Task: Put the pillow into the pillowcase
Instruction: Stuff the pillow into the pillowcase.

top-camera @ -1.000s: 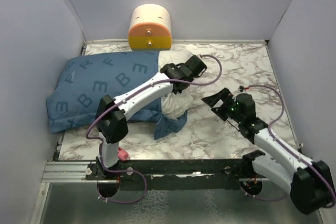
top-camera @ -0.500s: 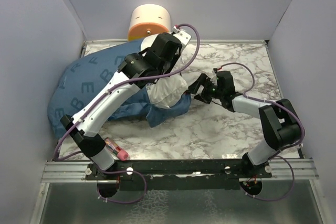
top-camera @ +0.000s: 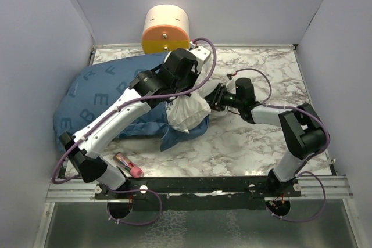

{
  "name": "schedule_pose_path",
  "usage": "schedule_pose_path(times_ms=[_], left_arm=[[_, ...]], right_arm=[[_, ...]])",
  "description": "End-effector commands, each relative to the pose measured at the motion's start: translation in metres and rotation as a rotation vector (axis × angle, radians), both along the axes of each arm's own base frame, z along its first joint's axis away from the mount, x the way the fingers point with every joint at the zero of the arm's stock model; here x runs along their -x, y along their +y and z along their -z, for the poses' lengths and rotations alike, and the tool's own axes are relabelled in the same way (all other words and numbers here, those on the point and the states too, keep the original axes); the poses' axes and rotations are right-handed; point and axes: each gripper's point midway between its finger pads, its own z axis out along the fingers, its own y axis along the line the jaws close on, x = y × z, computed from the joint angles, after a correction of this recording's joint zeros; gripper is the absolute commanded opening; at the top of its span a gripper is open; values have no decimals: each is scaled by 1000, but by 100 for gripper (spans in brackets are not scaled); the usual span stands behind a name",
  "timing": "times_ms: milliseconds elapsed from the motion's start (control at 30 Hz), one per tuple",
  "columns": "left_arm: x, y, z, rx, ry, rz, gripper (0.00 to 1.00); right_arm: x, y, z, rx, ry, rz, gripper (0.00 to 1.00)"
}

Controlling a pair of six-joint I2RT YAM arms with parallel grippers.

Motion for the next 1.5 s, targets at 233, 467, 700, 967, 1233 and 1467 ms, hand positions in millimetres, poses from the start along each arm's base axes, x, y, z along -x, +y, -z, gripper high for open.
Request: schedule_pose_path(times_ms=[233, 467, 700, 967, 1233, 1467], left_arm=[[44, -11, -86, 423, -113, 179, 0], [75, -41, -27, 533, 53, 347, 0], [64, -13, 108, 345, 250, 132, 0], [62, -25, 60, 437, 221, 158, 52], [74, -26, -28, 526, 139, 253, 62], [47, 12, -51, 434, 61, 18, 58]], right_arm=[[-1, -84, -33, 210, -176, 244, 1], [8, -159, -48, 426, -245, 412, 0], [21, -182, 11, 533, -118, 390, 0], [14, -154, -84, 446, -411, 231, 70], [23, -103, -169, 71, -521, 54, 91], [35, -84, -140, -30, -420, 23, 90]])
